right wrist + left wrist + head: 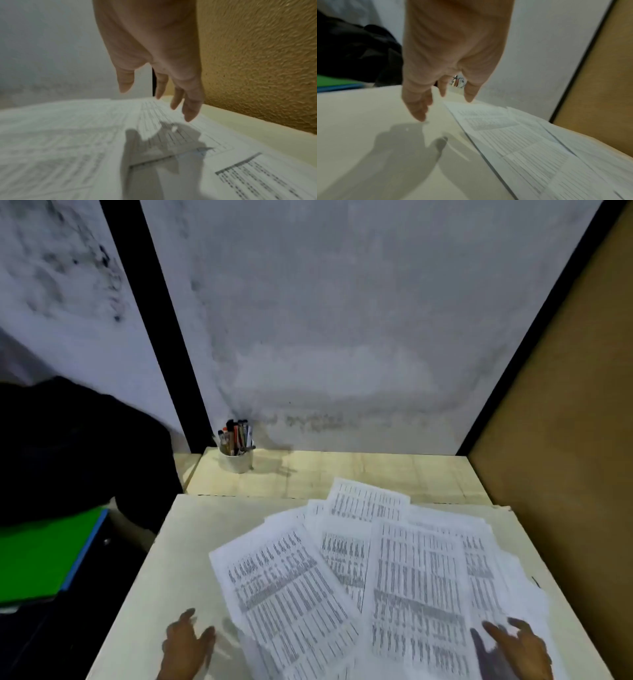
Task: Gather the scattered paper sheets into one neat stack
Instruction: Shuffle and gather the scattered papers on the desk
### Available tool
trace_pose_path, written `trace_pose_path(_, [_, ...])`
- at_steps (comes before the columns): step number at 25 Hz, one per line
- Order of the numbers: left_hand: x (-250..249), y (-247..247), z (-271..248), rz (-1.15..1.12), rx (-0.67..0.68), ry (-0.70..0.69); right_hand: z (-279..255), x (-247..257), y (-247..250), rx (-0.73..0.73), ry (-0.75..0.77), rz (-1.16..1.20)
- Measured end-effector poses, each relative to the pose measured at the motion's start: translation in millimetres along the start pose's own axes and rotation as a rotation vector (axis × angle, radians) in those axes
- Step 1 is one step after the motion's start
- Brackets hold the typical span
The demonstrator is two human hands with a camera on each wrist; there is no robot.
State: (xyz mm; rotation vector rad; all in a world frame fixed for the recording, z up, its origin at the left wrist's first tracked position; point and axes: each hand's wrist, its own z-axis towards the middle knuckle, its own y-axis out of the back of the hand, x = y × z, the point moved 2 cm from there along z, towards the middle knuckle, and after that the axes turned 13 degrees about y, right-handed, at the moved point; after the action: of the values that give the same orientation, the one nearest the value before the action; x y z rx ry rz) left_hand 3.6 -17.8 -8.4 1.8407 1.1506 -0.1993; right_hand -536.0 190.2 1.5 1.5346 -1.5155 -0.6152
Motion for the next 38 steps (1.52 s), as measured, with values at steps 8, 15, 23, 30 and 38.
trace_pose_path(8, [-27.2, -45.9, -14.4, -0.14, 0.004, 0.288, -53.4, 67.1, -56.5, 0.027, 0.28, 0.088])
trace_pose_path(15, [-43.4, -64.9, -14.7, -0.135, 0.12, 0.183, -76.0, 108.9, -60.8, 0.089, 0.486, 0.034])
trace_pose_path(23, [-58.9, -91.3, -25.7, -0.439, 0.377, 0.171, -100.5, 142.9, -89.2, 0.062, 0.566, 0.249])
trace_pose_path(30, [-60.0, -101.6, -31.7, -0.121, 0.449, -0.02, -116.4, 175.8, -134.7, 0.511, 0.538, 0.693])
trace_pose_path(38, [-69.3, -69.5, -27.2, -0.417, 0.47, -0.025, -157.2, 194.5, -72.9, 0.693, 0.826, 0.659])
